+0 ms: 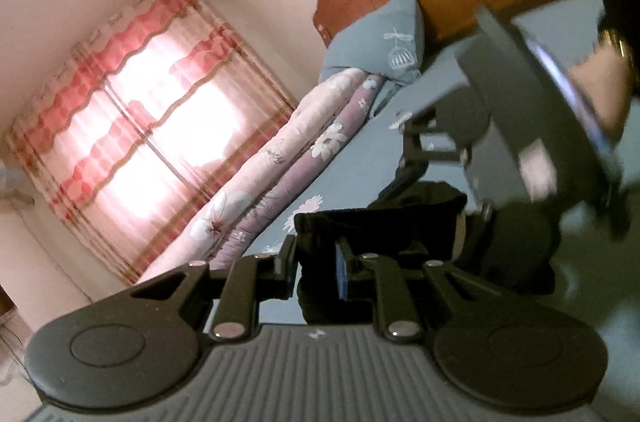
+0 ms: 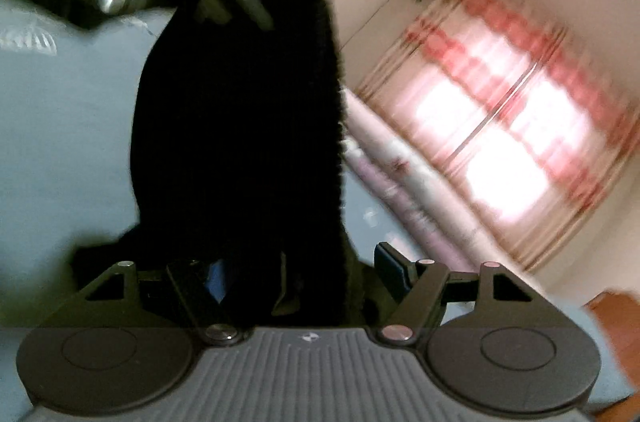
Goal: Fold clothes
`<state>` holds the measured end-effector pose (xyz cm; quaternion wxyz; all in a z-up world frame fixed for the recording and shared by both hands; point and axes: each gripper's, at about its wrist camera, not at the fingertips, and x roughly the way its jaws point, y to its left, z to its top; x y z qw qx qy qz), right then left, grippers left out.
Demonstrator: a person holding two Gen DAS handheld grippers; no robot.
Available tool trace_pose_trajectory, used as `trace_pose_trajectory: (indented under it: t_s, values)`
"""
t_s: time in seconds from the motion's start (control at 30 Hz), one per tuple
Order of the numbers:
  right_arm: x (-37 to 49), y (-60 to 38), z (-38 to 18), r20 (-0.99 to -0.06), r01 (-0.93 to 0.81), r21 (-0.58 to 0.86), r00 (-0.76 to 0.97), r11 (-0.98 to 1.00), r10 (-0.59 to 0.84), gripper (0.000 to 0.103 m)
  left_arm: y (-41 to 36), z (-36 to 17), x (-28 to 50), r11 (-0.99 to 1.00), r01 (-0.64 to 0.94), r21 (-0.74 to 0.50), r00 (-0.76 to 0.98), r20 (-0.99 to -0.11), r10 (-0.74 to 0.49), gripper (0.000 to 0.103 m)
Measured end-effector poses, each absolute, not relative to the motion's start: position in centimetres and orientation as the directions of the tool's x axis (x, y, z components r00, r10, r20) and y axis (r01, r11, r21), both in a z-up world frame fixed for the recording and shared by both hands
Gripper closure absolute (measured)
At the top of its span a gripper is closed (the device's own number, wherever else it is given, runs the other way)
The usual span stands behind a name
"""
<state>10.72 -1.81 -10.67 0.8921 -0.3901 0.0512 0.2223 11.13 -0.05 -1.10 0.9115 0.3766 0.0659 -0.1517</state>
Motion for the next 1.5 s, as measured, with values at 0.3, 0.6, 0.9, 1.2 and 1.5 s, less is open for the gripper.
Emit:
trace_pose_trajectory:
  t_s: [0.3, 0.6, 0.9, 1.2, 1.5]
  values:
    - [9.2, -2.9, -6.8, -0.302, -0.497, -0.501, 0.867, 0.708, 0.396, 0.082, 2.1, -1.3, 9.8, 0.691, 0.321, 0.648, 0.947, -0.221, -0.232, 0.076]
    - [6.6, -5.3, -2.5, -0.333, -0.54, -0.394, 0.838, 0.744, 0.432, 0.083, 0.7, -2.2, 6.4, 0.614, 0.337, 0.714, 0.938, -0.204, -0.278, 0.053]
    - [6.2, -6.2, 1.9, -0.325, -0.561, -0.357, 0.825, 0.747, 0.463, 0.083, -0.1, -0.8, 5.0, 0.669, 0.294, 0.683, 0.95, -0.136, -0.279, 0.083]
    - [4.9, -10.3, 1.4, -0.286, -0.529, -0.246, 0.84, 0.812, 0.46, 0.036, -0.1, 4.2, 5.1, 0.711, 0.236, 0.663, 0.965, -0.071, -0.254, 0.089]
    - [4.0, -12.6, -5.9, -0.392, -0.44, -0.315, 0.867, 0.841, 0.307, 0.036, -0.8, 10.1, 5.4, 0.734, 0.183, 0.653, 0.971, -0.002, -0.24, 0.089]
